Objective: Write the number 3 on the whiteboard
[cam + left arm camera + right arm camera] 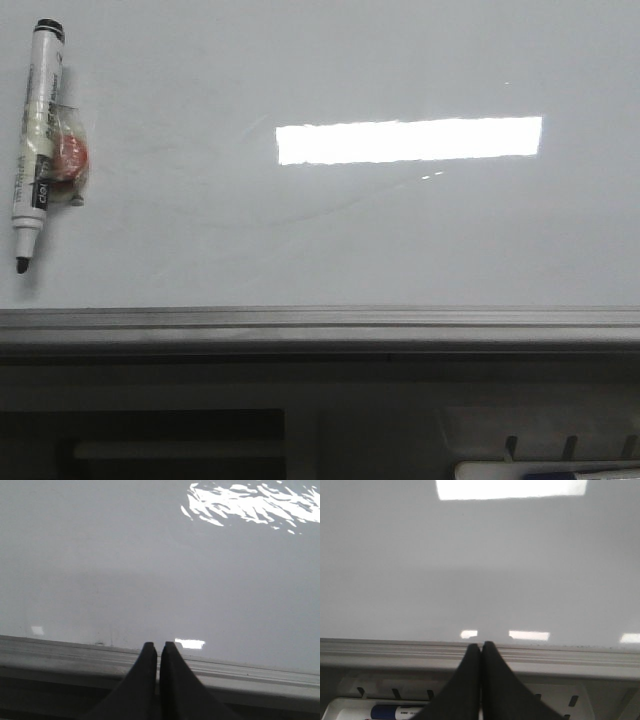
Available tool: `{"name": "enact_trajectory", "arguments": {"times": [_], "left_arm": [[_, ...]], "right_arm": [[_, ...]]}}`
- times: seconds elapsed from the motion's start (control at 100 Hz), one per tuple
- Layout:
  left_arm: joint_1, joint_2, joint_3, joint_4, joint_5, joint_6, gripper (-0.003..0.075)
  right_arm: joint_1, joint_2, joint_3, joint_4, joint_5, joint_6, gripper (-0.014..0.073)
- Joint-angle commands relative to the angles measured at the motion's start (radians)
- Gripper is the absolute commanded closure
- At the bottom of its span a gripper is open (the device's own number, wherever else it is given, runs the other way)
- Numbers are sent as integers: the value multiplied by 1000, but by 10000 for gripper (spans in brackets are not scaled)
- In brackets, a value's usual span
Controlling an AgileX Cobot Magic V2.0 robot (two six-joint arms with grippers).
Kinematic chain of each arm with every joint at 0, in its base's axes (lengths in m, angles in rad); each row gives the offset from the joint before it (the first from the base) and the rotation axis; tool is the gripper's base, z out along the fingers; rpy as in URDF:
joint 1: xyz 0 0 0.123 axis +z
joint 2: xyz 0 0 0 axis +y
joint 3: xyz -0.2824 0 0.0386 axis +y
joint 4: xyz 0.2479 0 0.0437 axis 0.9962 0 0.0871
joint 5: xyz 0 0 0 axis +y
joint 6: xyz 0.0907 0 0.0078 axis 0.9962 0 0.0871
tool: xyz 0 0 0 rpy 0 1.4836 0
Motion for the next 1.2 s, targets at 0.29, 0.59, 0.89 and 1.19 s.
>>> {"name": "enact_trajectory", "arguments": {"times": [0.29,0.59,0.89,1.19], "left_arm": [[-9,-24,12,0,-43,-9,741],[-9,-24,12,0,-43,-9,741],[-9,-24,12,0,-43,-9,741],[-9,-24,12,0,-43,-9,741]], "right_arm": [[-7,-15,32,-17,-16,-4,655],[-7,-15,32,-17,-16,-4,655],[-7,-15,32,-17,-16,-4,655],[-7,-15,32,-38,-127,-4,655]]}}
